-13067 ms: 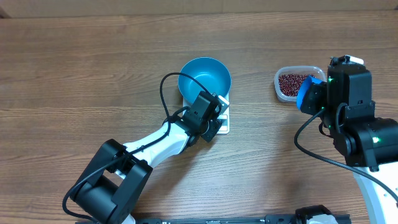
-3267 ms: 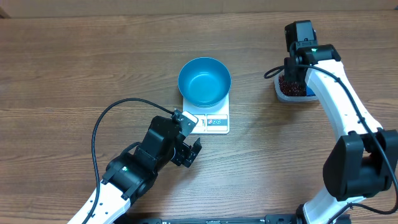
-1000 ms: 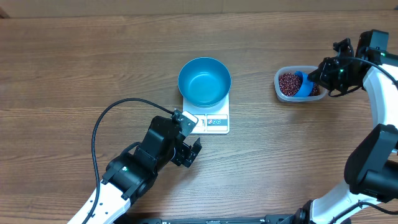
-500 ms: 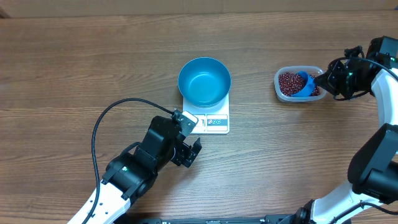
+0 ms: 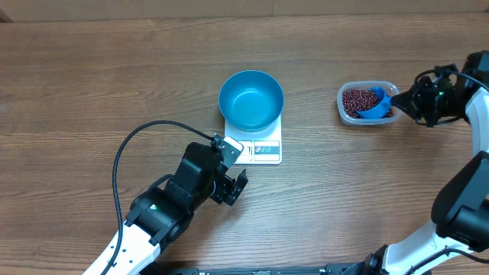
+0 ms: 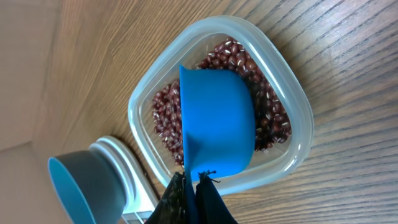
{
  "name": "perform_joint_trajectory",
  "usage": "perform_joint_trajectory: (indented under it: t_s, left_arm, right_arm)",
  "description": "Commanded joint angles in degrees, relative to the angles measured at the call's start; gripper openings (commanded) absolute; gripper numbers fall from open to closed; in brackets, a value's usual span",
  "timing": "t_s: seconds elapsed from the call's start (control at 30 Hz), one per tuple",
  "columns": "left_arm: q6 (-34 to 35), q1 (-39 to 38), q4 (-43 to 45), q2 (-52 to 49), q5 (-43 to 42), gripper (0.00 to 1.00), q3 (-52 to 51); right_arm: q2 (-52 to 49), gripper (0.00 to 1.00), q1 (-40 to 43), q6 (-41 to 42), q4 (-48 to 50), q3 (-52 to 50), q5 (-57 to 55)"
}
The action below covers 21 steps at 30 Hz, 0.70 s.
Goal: Scoop item into bowl and weigh 150g on scale
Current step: 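Scoop beans and lift the filled scoop with the right gripper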
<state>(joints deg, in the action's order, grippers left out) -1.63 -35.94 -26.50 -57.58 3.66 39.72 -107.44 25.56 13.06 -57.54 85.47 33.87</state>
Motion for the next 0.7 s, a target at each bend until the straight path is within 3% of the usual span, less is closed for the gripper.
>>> perform_joint_trajectory:
  t_s: [0.0,0.67]
  left_arm:
    - [0.35,0.31,0.13,0.70,-0.31,1.00,-0.37]
    - [0.35,0.31,0.13,0.70,-0.31,1.00,-0.37]
  right_arm:
    - [-0.07,0.04,1.73,-6.29,-0.76,-0.42,4.42]
    - [-0.07,0.04,7.96,-15.08,-3.48,-0.42,17.90]
